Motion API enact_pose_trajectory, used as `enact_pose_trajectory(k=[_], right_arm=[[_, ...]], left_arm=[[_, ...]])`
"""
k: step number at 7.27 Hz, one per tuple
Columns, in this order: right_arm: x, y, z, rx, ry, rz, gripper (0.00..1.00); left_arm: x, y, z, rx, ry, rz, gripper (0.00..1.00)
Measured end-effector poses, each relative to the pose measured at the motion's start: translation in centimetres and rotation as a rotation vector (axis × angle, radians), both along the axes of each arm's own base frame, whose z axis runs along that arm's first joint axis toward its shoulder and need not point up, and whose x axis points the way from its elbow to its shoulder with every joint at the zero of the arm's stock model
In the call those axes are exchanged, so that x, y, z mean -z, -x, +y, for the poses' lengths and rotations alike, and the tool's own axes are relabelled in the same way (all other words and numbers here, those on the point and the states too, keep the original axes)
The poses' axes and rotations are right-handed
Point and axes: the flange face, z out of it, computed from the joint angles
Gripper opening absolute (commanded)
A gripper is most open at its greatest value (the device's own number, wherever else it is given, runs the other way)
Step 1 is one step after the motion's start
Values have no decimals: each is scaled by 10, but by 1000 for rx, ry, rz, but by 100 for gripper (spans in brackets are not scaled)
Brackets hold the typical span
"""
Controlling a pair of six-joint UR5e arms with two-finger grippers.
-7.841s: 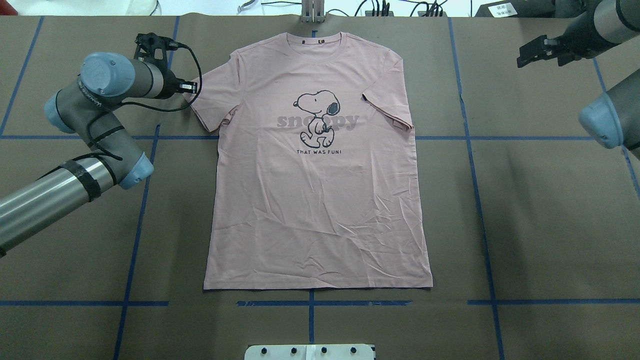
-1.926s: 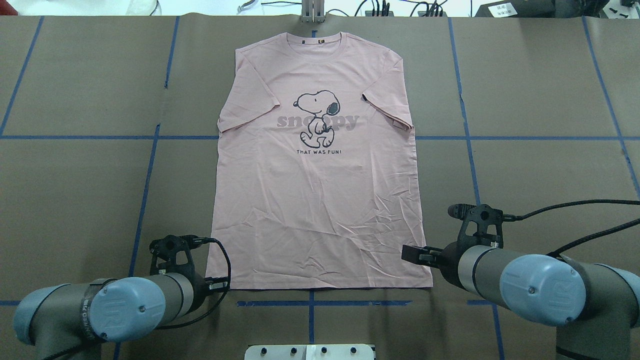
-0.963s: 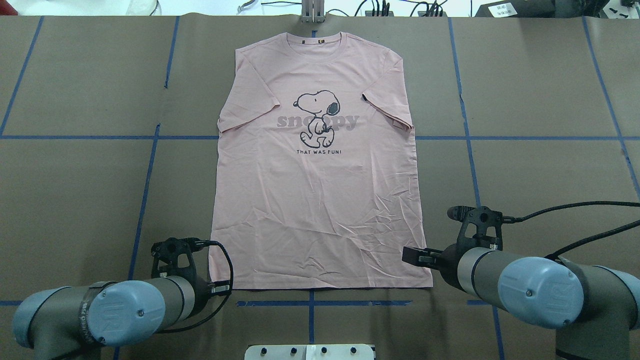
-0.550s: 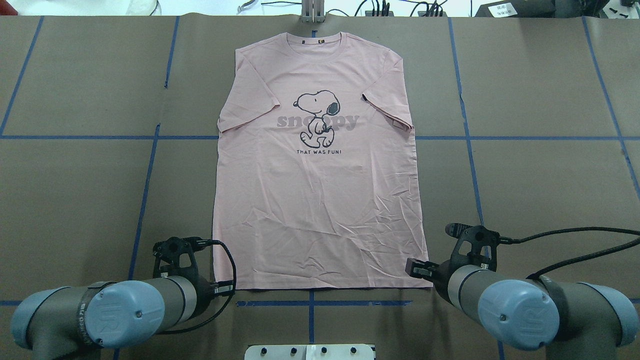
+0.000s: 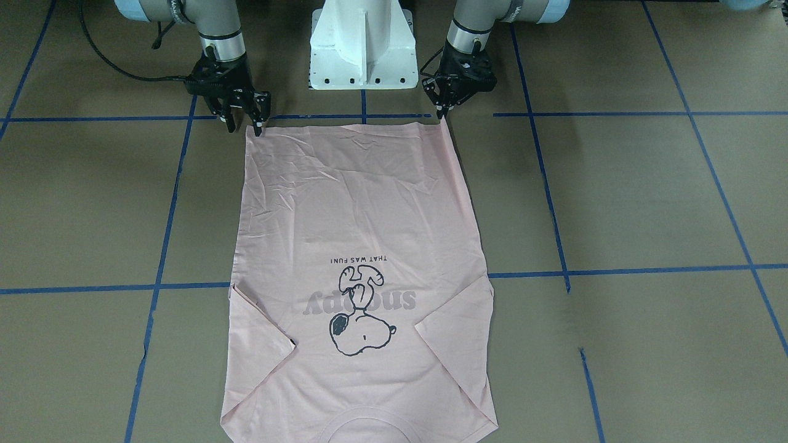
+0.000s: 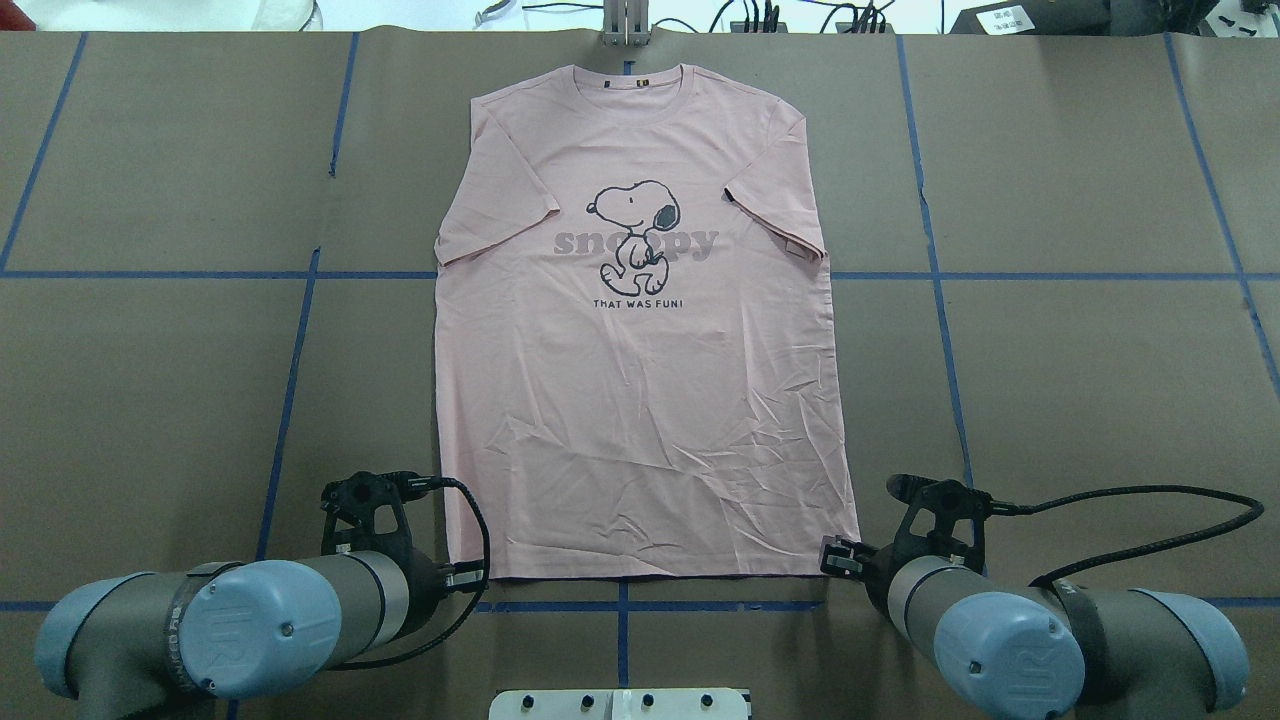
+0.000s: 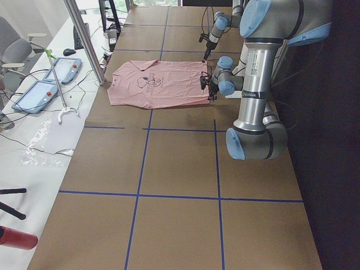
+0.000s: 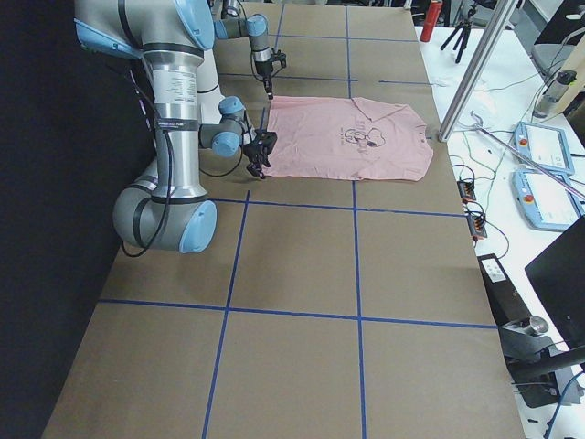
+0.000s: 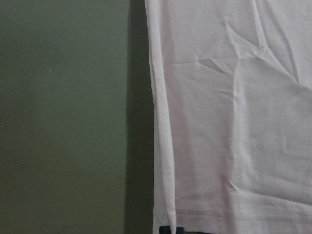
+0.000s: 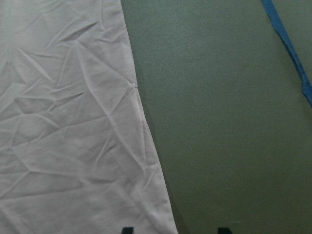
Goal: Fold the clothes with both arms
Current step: 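Lower both grippers and grasp the two hem corners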
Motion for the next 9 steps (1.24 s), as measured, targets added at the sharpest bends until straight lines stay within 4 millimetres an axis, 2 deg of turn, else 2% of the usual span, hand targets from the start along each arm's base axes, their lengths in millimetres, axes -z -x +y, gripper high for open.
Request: enact_pose_trajectory(k=[2,4,6,9], right_arm=[[-1,5,9,7,-15,5,61],[-2,10,17,14,-28,9,50],[-2,12,18,10,-35,9,0],[0,12,18,9,-40,7,0]], left_arm=[[1,0,1,-2,1,2,0],[1,0,1,-1,1,3,0],[2,0,0,0,1,5,0],[4,2,1,0,-1,11,0]])
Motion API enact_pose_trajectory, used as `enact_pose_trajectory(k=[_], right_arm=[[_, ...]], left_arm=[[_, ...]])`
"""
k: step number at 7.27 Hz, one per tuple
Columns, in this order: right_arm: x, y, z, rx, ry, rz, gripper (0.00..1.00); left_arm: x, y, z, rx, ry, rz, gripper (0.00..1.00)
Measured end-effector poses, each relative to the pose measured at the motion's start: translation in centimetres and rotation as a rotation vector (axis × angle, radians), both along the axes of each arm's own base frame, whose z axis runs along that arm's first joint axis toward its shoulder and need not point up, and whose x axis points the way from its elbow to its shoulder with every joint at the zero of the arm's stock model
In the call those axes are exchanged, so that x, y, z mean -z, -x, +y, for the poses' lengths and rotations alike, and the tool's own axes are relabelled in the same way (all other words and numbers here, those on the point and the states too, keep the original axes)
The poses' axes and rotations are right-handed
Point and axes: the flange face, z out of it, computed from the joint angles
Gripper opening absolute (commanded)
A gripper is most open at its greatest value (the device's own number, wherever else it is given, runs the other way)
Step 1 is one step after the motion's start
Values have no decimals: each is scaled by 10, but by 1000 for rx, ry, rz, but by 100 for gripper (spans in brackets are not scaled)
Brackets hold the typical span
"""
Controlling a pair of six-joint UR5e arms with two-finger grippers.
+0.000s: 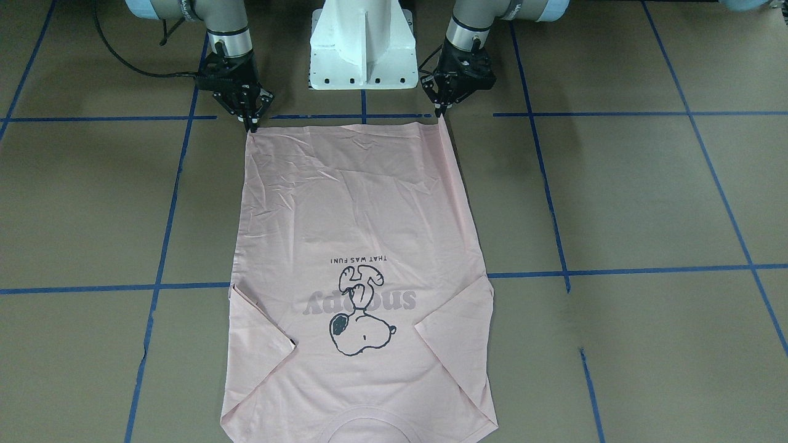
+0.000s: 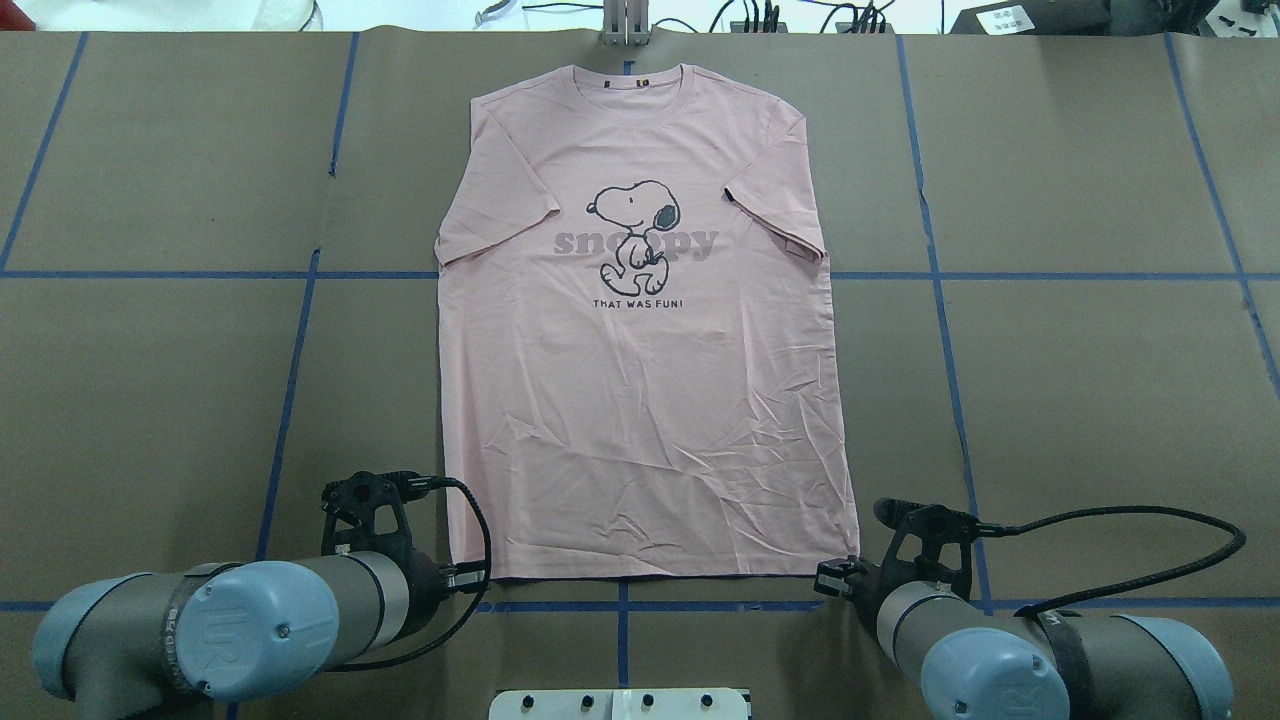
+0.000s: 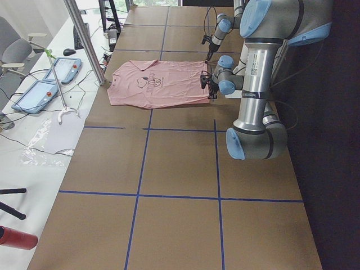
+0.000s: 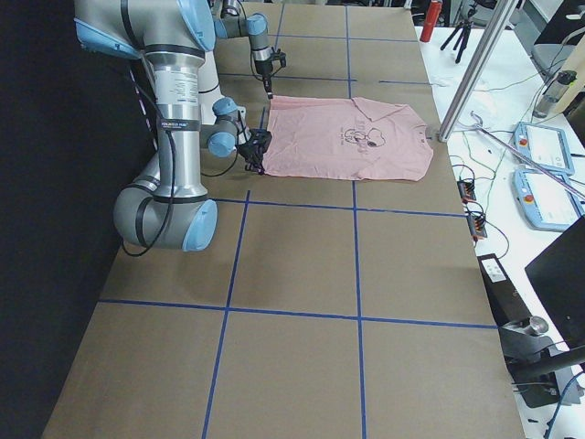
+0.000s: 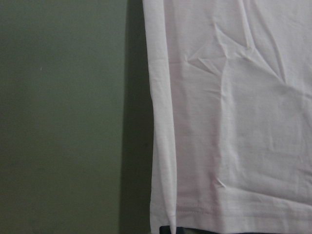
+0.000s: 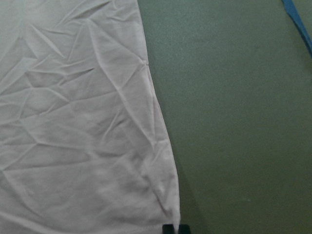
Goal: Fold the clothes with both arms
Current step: 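Lower both grippers and grasp the two hem corners, then lift the hem with both grippers and fold it toward the collar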
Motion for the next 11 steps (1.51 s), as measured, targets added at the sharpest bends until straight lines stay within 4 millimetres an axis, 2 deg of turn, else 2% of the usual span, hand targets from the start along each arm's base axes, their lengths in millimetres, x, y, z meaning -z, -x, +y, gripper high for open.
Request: enact_pose_trajectory(k=[2,3,4,5,6,7,8,9,10,11], right_arm=[[5,-3,-1,3,-3,-7,0],[13,-11,-4,1,-2,-23,0],[29,-29,-7,3,4,-45,0],[57,-59,-5,24,17,-59,0],[94,-96,1,58,37,-71,0],[135,-143,9,97,71,-94,0],[165,-184,12,131,116,-125,0],[181,-204,9,162,137,-144,0],[186,-203,0,182,115,-138,0],[190,-187,-20,181,79,-122,0]], left_arm=[[1,0,0,-1,0,3,0],[9,7,1,-7,0,20,0],[27,27,4,-28,6,54,0],[52,56,11,-60,23,80,0],[81,91,20,-93,41,94,0],[111,133,31,-136,65,111,0],[136,174,38,-165,84,136,0],[150,198,37,-171,94,154,0],[154,202,32,-165,93,151,0],[154,198,19,-152,64,135,0]])
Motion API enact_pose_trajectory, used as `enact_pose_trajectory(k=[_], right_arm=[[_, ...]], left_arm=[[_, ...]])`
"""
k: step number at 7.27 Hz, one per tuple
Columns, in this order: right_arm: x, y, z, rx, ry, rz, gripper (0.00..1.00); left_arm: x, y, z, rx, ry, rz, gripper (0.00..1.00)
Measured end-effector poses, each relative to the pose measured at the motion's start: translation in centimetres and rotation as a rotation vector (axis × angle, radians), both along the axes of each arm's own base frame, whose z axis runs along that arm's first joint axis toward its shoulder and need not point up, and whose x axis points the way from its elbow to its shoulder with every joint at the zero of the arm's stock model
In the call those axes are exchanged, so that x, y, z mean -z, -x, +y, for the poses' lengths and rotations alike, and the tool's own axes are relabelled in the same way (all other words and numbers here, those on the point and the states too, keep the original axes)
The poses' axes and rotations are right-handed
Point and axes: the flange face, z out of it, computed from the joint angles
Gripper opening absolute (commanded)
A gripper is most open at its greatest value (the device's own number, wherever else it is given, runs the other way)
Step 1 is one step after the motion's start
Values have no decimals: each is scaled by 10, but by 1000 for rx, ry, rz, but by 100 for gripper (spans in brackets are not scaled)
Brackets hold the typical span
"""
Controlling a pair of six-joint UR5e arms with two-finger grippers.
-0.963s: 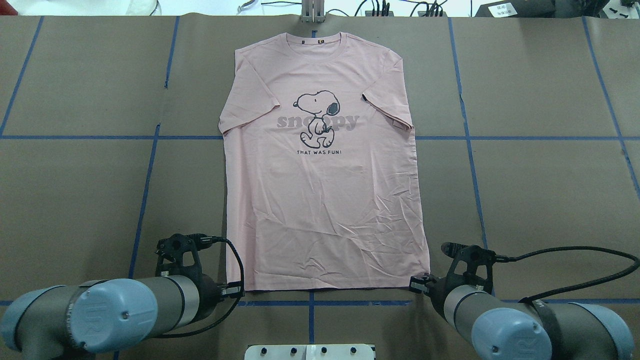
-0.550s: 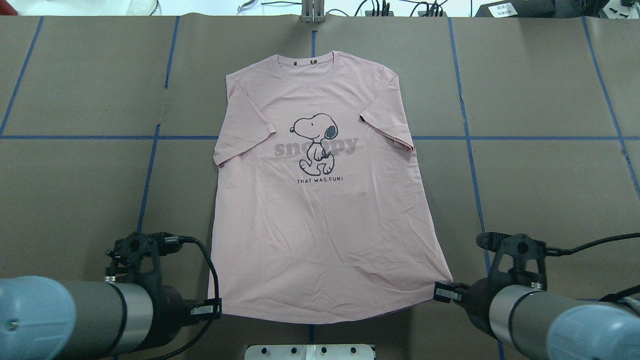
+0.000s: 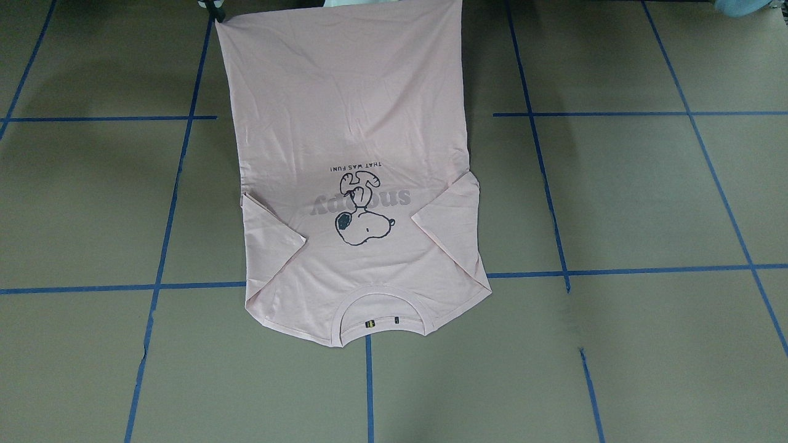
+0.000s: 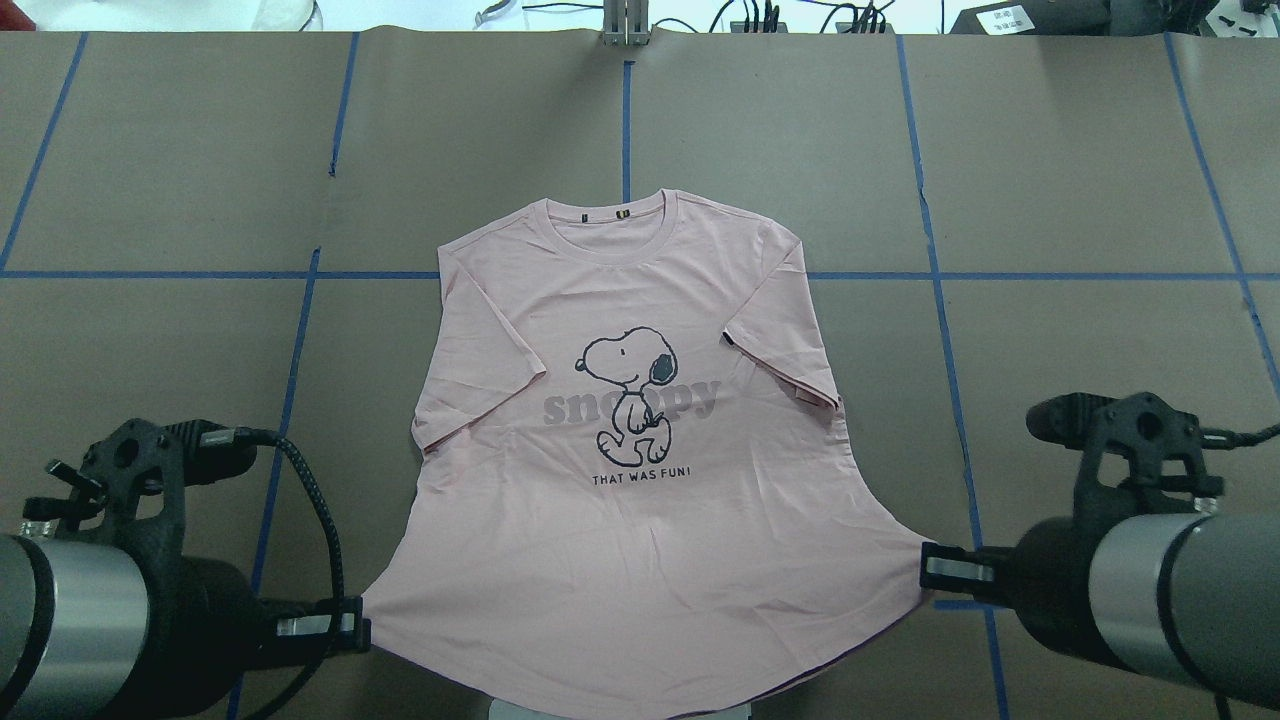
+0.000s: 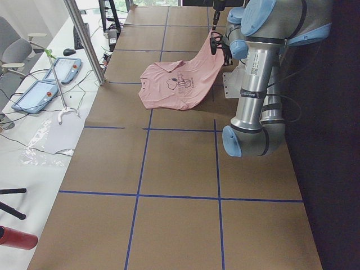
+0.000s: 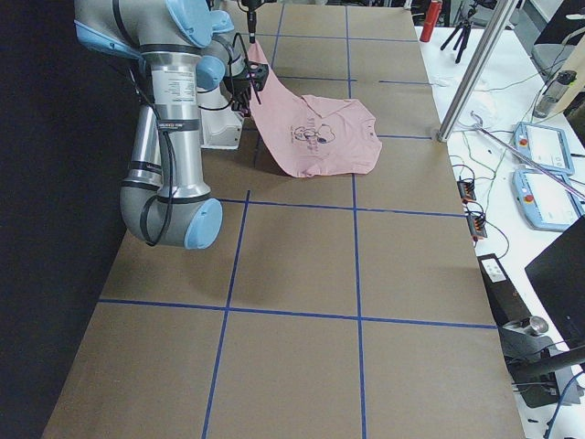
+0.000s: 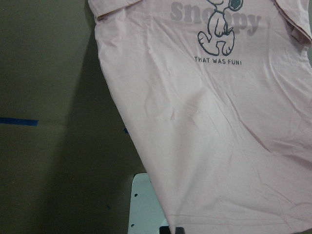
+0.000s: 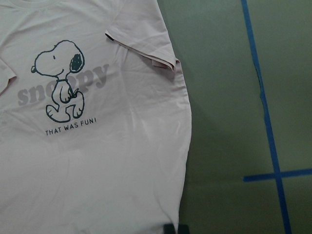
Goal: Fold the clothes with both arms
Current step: 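Lift the hem with both grippers and fold it toward the collar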
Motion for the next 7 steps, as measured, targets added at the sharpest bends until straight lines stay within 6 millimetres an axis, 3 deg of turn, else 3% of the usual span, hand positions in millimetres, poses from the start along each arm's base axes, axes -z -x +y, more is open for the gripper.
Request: enact_pose_trajectory(k=[2,5,7], right_arm=[[10,36,-61,-42,-72,45,0],[5,53,-174,-116,-132,168,0],[-3,78,-231,-142,-145,197,0]], left_arm=[[-6,-15,-54,60,-96,-66,0],[-21,-43,-149,143,-160,-192,0],[-33,-56,-200,184,-182,-247,0]])
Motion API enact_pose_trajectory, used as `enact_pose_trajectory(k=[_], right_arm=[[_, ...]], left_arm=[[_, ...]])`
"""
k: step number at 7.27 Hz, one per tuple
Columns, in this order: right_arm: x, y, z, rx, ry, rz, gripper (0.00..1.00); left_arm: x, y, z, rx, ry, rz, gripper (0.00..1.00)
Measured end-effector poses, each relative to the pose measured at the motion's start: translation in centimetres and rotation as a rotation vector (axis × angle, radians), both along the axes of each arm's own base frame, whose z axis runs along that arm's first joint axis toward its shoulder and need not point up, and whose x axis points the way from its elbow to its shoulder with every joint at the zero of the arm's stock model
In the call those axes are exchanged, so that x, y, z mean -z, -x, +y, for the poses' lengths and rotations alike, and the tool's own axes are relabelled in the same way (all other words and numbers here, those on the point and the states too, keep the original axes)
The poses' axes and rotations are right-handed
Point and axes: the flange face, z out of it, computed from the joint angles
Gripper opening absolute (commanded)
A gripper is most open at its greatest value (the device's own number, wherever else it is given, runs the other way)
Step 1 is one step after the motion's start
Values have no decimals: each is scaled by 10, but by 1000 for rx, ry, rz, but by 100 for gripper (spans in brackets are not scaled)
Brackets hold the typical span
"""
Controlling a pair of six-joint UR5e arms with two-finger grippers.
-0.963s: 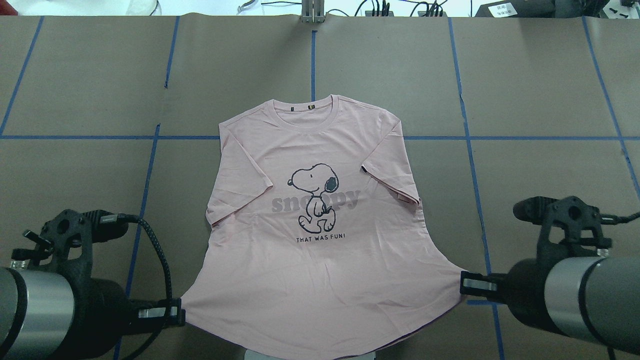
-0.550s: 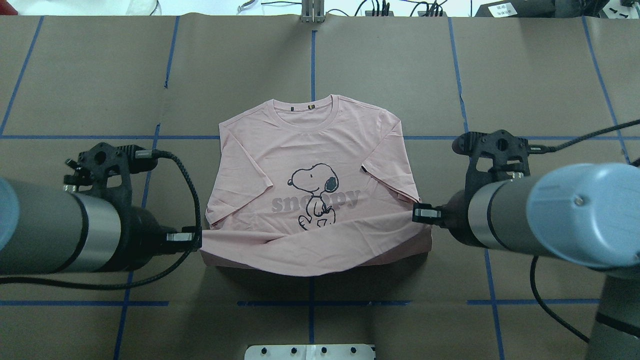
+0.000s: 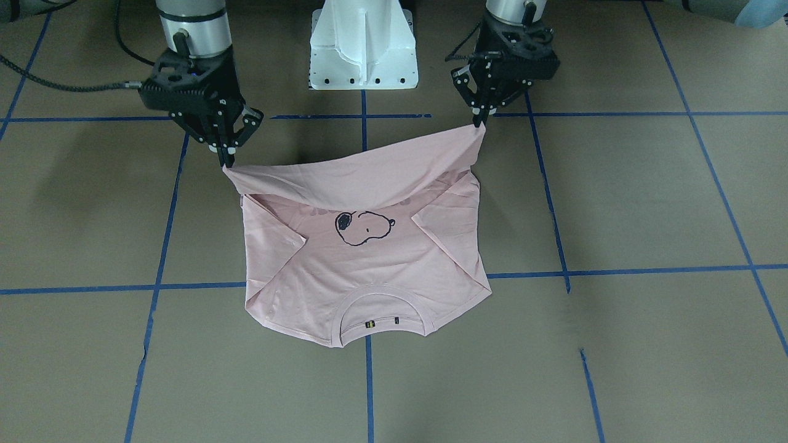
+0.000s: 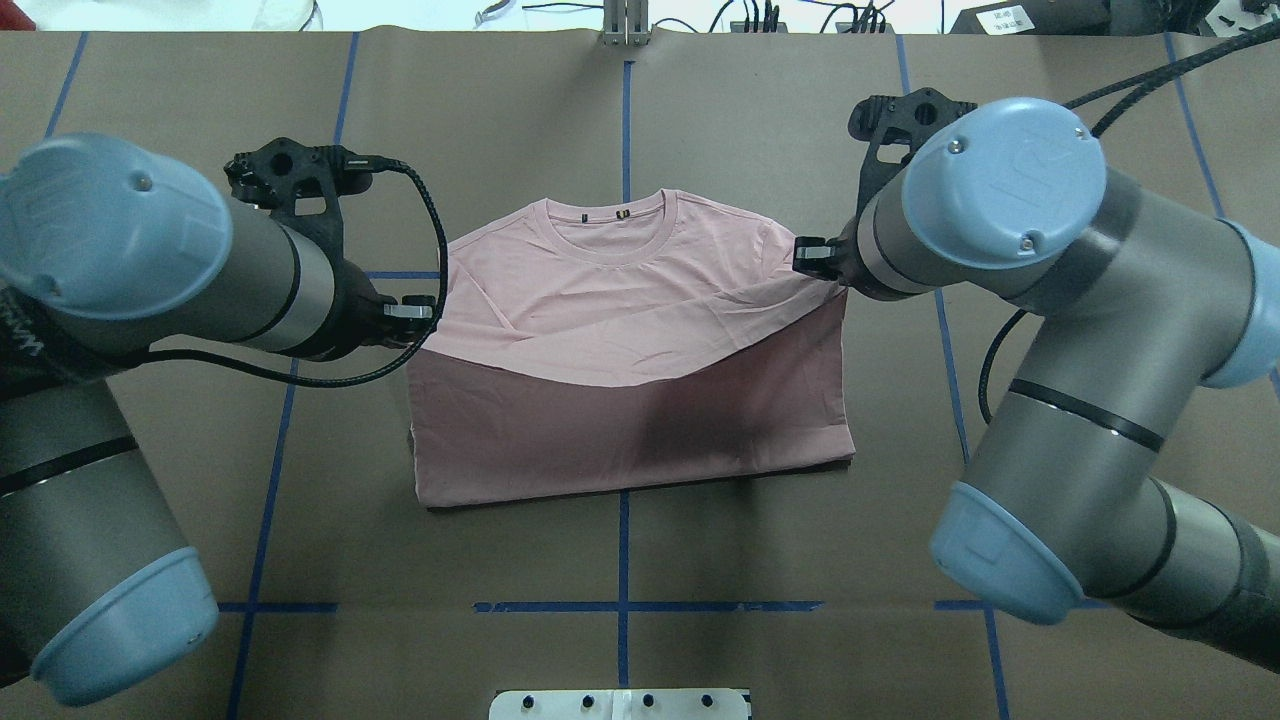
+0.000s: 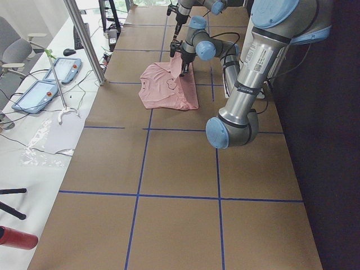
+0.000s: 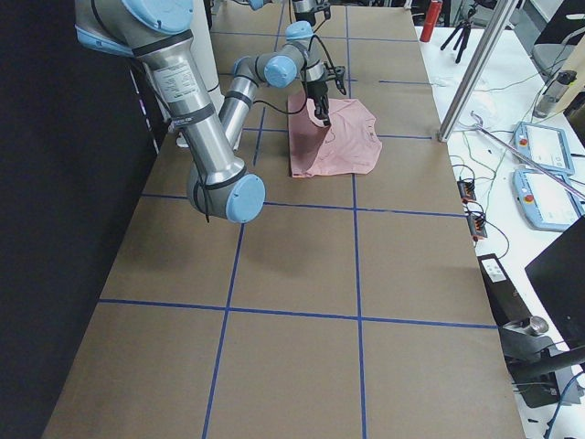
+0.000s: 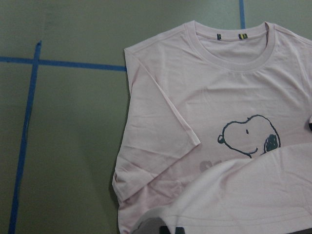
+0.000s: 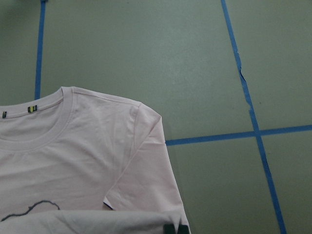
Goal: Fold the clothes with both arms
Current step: 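Lay the hem near the collar and open both grippers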
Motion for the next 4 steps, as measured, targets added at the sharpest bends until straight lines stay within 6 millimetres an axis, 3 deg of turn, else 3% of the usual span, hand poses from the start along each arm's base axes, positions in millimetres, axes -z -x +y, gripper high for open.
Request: enact_pose_trajectory(k=[4], right_arm=[[-39,46,-72,-38,-11,6,0]], left_arm=[[-58,-48,-83,75,-43,-18,0]])
